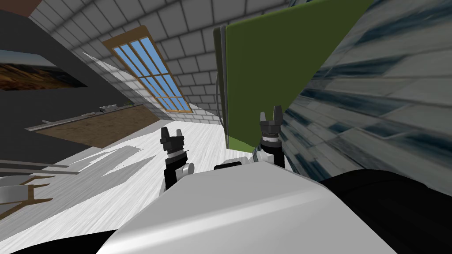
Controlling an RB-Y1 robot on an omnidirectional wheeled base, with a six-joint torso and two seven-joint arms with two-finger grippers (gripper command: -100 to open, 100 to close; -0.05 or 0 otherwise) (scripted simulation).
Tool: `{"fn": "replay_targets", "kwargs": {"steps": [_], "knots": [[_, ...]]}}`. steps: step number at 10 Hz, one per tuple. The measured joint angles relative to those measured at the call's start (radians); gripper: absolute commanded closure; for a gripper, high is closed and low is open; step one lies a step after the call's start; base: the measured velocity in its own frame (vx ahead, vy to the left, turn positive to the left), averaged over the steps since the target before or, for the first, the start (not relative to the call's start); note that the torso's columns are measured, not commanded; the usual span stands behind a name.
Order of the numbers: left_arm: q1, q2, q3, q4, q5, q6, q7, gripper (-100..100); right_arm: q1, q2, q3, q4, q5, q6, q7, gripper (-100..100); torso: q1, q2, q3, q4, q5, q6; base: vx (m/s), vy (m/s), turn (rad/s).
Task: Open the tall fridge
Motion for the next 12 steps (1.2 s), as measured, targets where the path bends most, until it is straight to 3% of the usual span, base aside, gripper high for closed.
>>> {"fn": "replay_targets", "kwargs": {"steps": [2,9,10,12], "knots": [[0.0,0.0,0.0,0.0,0.0,0.0,0.0,0,0.0,0.0,0.0,0.0,0.0,0.0,0.0,0,0.0,0.104,-0.209,0.105,0.0,0.0,0.0,0.0,0.0],[0.0,0.0,0.0,0.0,0.0,0.0,0.0,0,0.0,0.0,0.0,0.0,0.0,0.0,0.0,0,0.0,0.618,-1.234,0.617,0.0,0.0,0.0,0.0,0.0],[0.0,0.0,0.0,0.0,0.0,0.0,0.0,0,0.0,0.0,0.0,0.0,0.0,0.0,0.0,-100,0.0,0.691,-1.382,0.691,0.0,0.0,0.012,0.013,-0.006],[0.0,0.0,0.0,0.0,0.0,0.0,0.0,0,-0.021,-0.041,0.004,0.017,0.012,0.018,0.006,-100,0.001,0.734,-1.471,0.734,0.0,0.0,0.024,0.034,-0.009]]}}
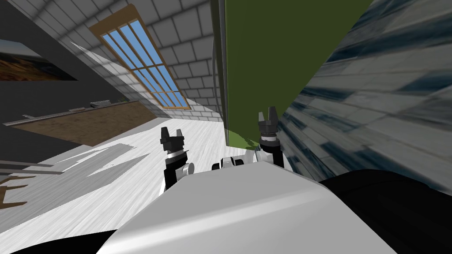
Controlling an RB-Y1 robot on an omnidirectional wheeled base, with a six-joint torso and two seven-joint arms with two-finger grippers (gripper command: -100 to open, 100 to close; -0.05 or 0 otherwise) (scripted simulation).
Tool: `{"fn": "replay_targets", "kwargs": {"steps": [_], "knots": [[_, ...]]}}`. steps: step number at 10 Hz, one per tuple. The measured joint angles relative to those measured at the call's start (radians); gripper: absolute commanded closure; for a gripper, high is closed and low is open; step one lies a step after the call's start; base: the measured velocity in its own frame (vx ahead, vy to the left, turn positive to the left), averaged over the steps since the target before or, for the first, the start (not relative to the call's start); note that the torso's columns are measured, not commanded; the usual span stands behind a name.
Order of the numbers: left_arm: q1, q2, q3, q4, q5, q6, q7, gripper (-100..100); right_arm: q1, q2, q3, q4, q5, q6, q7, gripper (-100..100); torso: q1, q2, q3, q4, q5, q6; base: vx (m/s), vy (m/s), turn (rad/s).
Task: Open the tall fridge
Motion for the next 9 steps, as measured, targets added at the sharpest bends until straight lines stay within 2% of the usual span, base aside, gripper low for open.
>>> {"fn": "replay_targets", "kwargs": {"steps": [1,3,5,6,8,9], "knots": [[0.0,0.0,0.0,0.0,0.0,0.0,0.0,0,-0.01,-0.017,0.014,0.015,0.015,0.009,0.009,-100,0.0,0.002,-0.005,0.003,0.0,0.0,0.041,0.053,-0.009],[0.0,0.0,0.0,0.0,0.0,0.0,0.0,0,-0.058,-0.056,0.028,0.063,0.043,0.042,0.025,-100,0.0,0.003,-0.006,0.004,0.0,0.0,0.072,0.073,-0.01],[0.0,0.0,0.0,0.0,0.0,0.0,0.0,0,-0.083,-0.082,0.068,0.107,0.088,0.07,0.053,-100,0.0,0.002,-0.006,0.004,0.0,0.0,0.091,0.075,-0.009],[0.0,0.0,0.0,0.0,0.0,0.0,0.0,0,-0.101,-0.09,0.069,0.123,0.096,0.086,0.057,-100,-0.003,0.005,-0.005,0.004,-0.001,0.0,0.059,0.063,-0.004],[0.0,0.0,0.0,0.0,0.0,0.0,0.0,0,-0.148,-0.113,0.094,0.175,0.135,0.123,0.077,-100,0.0,0.005,-0.004,0.005,0.0,0.0,0.096,0.098,-0.015],[0.0,0.0,0.0,0.0,0.0,0.0,0.0,0,-0.184,-0.126,0.109,0.21,0.162,0.152,0.091,-100,0.001,0.002,-0.006,0.004,0.0,0.0,0.146,0.145,-0.01]]}}
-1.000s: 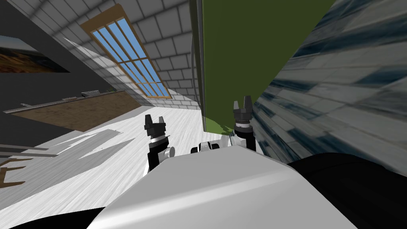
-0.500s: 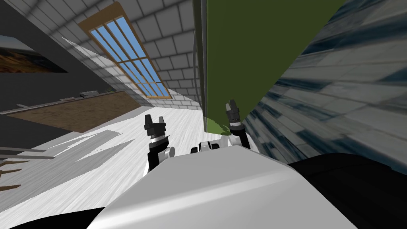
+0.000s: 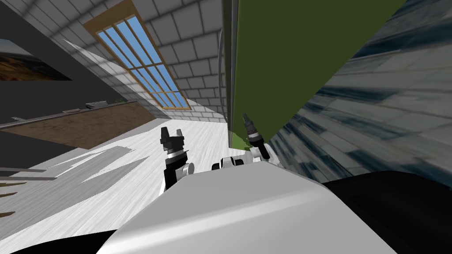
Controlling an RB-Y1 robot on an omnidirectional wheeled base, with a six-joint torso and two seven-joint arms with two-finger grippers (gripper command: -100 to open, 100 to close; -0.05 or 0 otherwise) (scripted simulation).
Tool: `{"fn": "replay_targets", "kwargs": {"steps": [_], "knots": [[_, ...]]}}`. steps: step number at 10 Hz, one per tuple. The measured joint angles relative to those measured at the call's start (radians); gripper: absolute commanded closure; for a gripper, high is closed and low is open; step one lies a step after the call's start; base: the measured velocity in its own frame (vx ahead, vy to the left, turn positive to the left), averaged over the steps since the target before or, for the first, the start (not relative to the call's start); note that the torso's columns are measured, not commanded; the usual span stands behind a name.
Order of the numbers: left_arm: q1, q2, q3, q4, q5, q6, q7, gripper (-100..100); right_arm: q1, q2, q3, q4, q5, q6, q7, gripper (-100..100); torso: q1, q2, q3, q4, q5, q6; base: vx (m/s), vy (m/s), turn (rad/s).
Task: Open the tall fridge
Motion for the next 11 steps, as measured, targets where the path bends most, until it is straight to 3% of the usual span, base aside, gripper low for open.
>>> {"fn": "replay_targets", "kwargs": {"steps": [4,11], "knots": [[0.0,0.0,0.0,0.0,0.0,0.0,0.0,0,-0.118,-0.028,0.073,0.107,0.101,0.109,0.057,-100,-0.001,0.002,0.001,0.001,-0.001,0.0,0.094,0.095,-0.01],[0.0,0.0,0.0,0.0,0.0,0.0,0.0,0,-0.296,-0.086,0.167,0.302,0.257,0.258,0.144,-100,-0.002,0.002,0.001,0.0,0.0,0.0,0.084,0.096,-0.02]]}}
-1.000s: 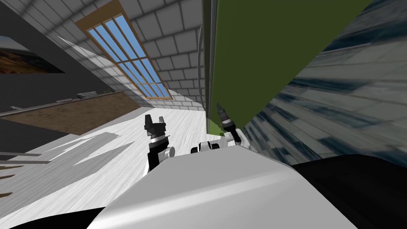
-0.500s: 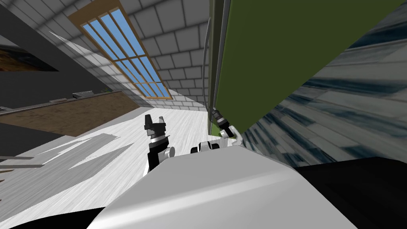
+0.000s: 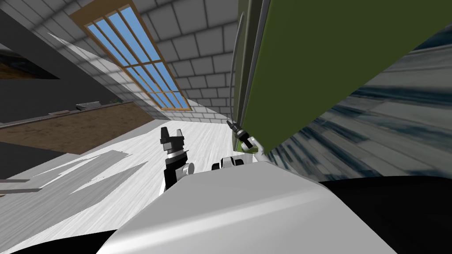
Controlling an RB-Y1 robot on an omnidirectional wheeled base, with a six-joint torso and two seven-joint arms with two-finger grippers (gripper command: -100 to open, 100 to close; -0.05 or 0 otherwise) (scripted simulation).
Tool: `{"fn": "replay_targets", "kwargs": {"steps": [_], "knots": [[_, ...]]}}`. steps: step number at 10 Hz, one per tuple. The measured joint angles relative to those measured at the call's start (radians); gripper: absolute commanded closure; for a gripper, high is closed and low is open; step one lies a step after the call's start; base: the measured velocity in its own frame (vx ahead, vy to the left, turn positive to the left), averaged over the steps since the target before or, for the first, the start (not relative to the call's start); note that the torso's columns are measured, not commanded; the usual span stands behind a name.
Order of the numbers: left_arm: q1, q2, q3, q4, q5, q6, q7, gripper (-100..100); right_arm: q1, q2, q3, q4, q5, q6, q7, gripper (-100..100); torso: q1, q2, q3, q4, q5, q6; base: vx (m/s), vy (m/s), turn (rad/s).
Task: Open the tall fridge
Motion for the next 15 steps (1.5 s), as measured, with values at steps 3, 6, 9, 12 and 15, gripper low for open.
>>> {"fn": "replay_targets", "kwargs": {"steps": [3,6,9,12,15], "knots": [[0.0,0.0,0.0,0.0,0.0,0.0,0.0,0,-0.079,-0.016,0.03,0.093,0.065,0.05,0.031,-100,0.0,0.001,0.001,0.0,0.0,0.0,0.054,0.094,-0.035],[0.0,0.0,0.0,0.0,0.0,0.0,0.0,0,-0.157,-0.051,0.077,0.164,0.136,0.128,0.065,-100,0.0,0.001,0.0,0.0,0.0,0.0,0.037,0.09,-0.024],[0.0,0.0,0.0,0.0,0.0,0.0,0.0,0,-0.205,-0.065,0.099,0.226,0.189,0.172,0.09,-100,0.0,0.0,0.0,0.0,0.0,0.0,0.017,0.078,-0.036],[0.0,0.0,0.0,0.0,0.0,0.0,0.0,0,-0.275,-0.081,0.125,0.302,0.248,0.22,0.117,-100,0.001,0.0,0.0,0.0,0.0,0.0,0.006,0.078,-0.036],[0.0,0.0,0.0,0.0,0.0,0.0,0.0,0,-0.325,-0.088,0.134,0.387,0.302,0.245,0.141,-100,-0.001,0.0,0.0,0.0,0.0,0.0,-0.003,0.067,-0.043]]}}
